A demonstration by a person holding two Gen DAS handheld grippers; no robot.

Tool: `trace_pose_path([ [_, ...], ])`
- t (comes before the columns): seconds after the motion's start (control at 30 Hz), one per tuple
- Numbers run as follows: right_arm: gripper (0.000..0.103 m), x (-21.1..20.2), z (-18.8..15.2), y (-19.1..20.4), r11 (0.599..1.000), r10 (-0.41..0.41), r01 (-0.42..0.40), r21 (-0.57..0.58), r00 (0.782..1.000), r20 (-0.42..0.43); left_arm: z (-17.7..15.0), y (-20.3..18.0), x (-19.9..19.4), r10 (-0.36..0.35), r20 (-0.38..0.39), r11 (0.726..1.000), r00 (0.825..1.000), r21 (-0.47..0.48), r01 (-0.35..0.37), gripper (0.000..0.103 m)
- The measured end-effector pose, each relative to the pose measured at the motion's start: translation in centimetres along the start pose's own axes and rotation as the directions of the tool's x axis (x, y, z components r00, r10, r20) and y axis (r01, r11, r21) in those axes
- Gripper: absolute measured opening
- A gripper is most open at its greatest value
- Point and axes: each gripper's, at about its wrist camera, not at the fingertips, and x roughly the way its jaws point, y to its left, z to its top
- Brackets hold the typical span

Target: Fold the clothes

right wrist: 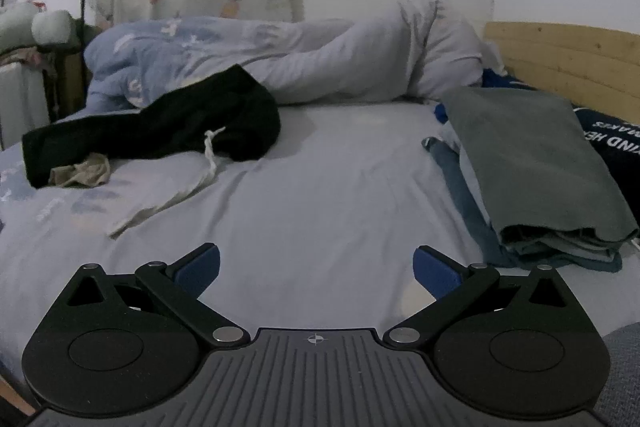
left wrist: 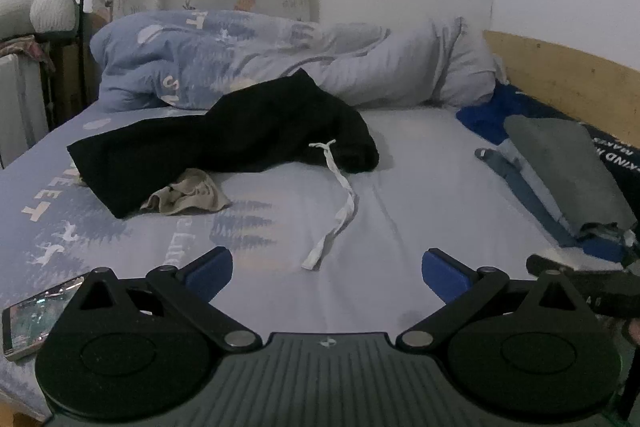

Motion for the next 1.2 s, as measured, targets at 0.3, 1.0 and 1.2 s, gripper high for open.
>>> trace_pose_path([
  [0.3, 0.103, 0.0, 0.0, -0.3, 0.999, -0.006, 0.006, 0.034, 1.0, 0.007, -0.3, 0.4, -0.1, 0.013, -0.009, 1.0, 1.0, 0.02, -0.012, 0.103],
  [1.0, 0.103, 0.1, 0.1, 0.0, 1.0, 0.008, -0.008, 0.004, 1.0, -0.021, -0.6, 1.4, 0.2, 0.034, -0.015, 0.999, 0.999, 0.032, -0.033, 0.103],
  [1.2, 0.103, 0.1, 0.0, -0.1, 1.0, 0.002, -0.002, 0.013, 1.0, -0.024, -0.6, 1.7, 0.2, 0.037, -0.013, 0.999, 0.999, 0.033, -0.037, 0.103],
])
